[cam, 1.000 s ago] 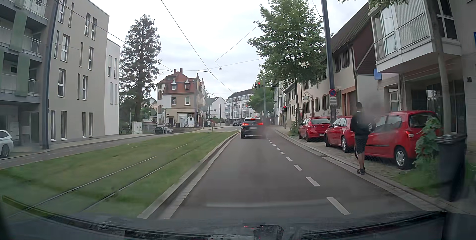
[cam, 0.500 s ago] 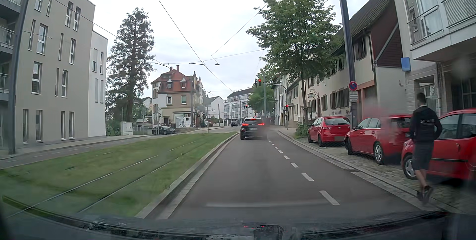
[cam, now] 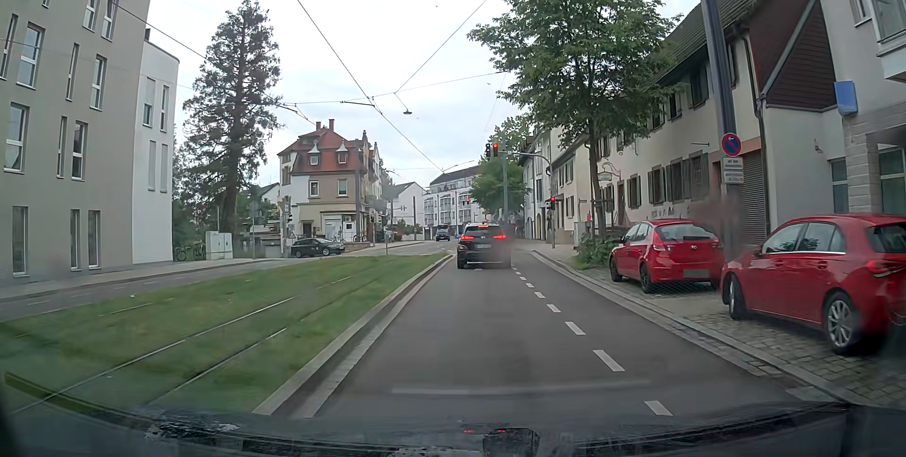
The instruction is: Follow the waypoints while adhering to traffic rules and regulations
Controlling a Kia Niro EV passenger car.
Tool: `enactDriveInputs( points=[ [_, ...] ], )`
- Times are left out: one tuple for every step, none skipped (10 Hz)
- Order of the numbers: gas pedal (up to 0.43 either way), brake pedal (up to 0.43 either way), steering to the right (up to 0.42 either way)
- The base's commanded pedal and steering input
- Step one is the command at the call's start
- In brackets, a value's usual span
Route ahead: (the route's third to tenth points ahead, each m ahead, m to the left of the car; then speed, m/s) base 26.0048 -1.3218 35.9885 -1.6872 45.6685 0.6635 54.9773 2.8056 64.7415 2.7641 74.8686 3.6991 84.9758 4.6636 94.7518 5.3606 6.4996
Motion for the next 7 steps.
enactDriveInputs(
  points=[
    [0.000,0.000,0.002],
    [0.000,0.000,0.002],
    [0.000,0.000,0.001],
    [0.000,0.006,0.002],
    [0.000,0.018,0.002],
    [0.000,0.049,0.002],
    [0.000,0.067,0.002]
  ],
)
